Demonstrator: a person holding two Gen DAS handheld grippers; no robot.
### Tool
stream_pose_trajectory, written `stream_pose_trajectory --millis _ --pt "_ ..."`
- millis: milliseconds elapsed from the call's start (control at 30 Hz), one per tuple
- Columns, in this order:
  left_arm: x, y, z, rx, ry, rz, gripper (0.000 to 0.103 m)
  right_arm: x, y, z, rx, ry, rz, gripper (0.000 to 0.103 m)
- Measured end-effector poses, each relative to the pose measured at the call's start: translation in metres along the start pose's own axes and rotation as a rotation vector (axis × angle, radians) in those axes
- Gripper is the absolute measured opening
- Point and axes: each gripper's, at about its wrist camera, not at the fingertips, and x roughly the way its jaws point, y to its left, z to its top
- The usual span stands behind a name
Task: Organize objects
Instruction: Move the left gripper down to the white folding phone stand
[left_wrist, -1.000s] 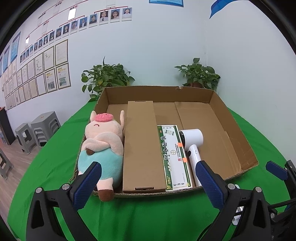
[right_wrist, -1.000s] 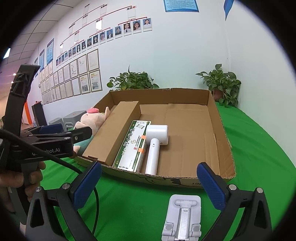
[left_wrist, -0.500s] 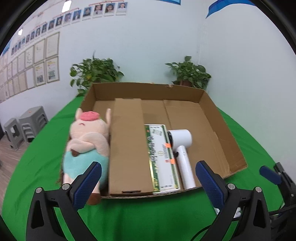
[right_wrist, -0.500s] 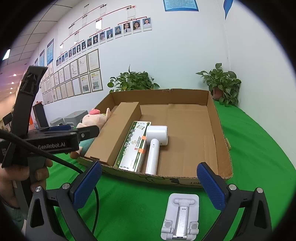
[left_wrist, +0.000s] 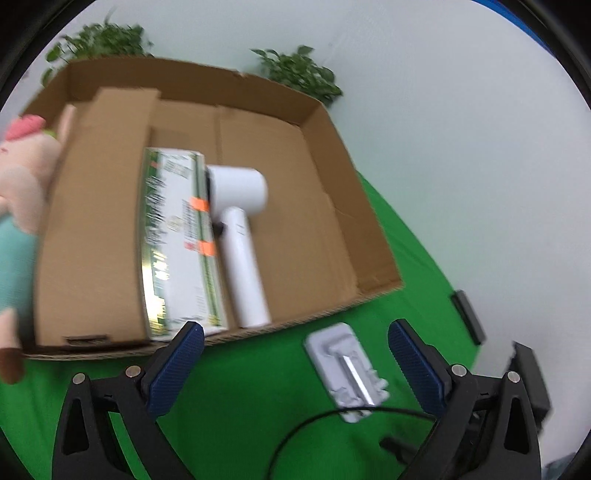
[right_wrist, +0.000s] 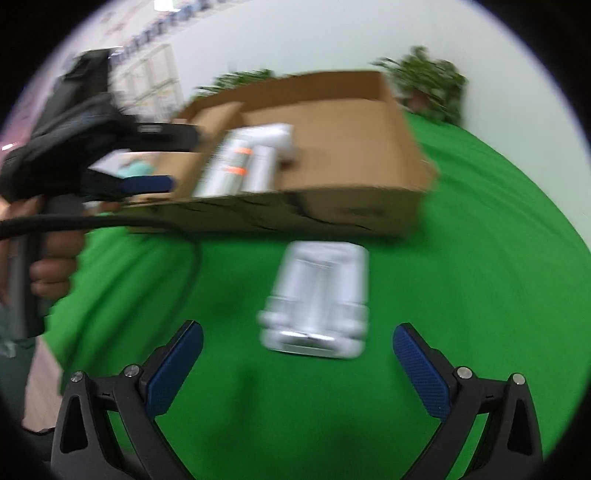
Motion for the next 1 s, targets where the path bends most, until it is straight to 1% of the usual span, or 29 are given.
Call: stream_pose_trajectory --millis 67,100,133,233,300,333,367,433,500,567,600,633,733,800,1000 --pt "0.012 -0.005 -0.003 0.006 0.042 -0.053 0.097 0.007 -0.011 0.002 0.02 0.029 -0.025 0.102" --pt "0.019 -0.008 -0.006 0.011 0.062 -0.074 0.097 0.011 -0.014 0.003 0.018 0.044 -0.037 0.102" --pt "0.025 -0.009 -0.007 0.015 0.082 -0.091 0.094 0.015 -0.014 0.003 0.011 0.055 -0.038 0.102" --pt "0.047 -0.009 -0.017 0.005 0.149 -0.136 0.086 0.025 -0.006 0.006 -0.007 0.075 -0.01 0.102" --pt "0.053 -0.007 -0.024 -0.007 0.174 -0.148 0.082 0.033 0.002 0.009 -0.016 0.084 0.018 0.102" --pt "0.056 -0.005 -0.027 -0.014 0.188 -0.155 0.078 0.037 0.006 0.011 -0.026 0.088 0.025 0.102" --pt "0.057 -0.001 -0.03 -0.02 0.192 -0.155 0.076 0.04 0.008 0.014 -0.035 0.09 0.026 0.102" --pt "0.056 0.004 -0.031 -0.031 0.19 -0.152 0.076 0.047 0.017 0.018 -0.071 0.096 0.015 0.102" --pt "0.051 0.01 -0.03 -0.046 0.178 -0.144 0.076 0.052 0.023 0.02 -0.099 0.111 0.005 0.099" --pt "0.046 0.015 -0.028 -0.05 0.167 -0.136 0.076 0.054 0.024 0.019 -0.118 0.121 -0.007 0.086" --pt "0.045 0.017 -0.028 -0.052 0.163 -0.129 0.076 0.055 0.026 0.018 -0.14 0.122 -0.032 0.076" --pt "0.044 0.019 -0.028 -0.055 0.163 -0.125 0.076 0.054 0.027 0.016 -0.159 0.114 -0.041 0.072" --pt "0.045 0.021 -0.028 -0.059 0.17 -0.124 0.076 0.048 0.027 0.011 -0.163 0.106 -0.043 0.069" --pt "0.048 0.016 -0.032 -0.062 0.179 -0.125 0.076 0.043 0.027 0.006 -0.168 0.11 -0.039 0.069" --pt "0.065 -0.001 -0.038 -0.071 0.219 -0.173 0.076 0.019 0.024 -0.017 -0.166 0.103 -0.023 0.068"
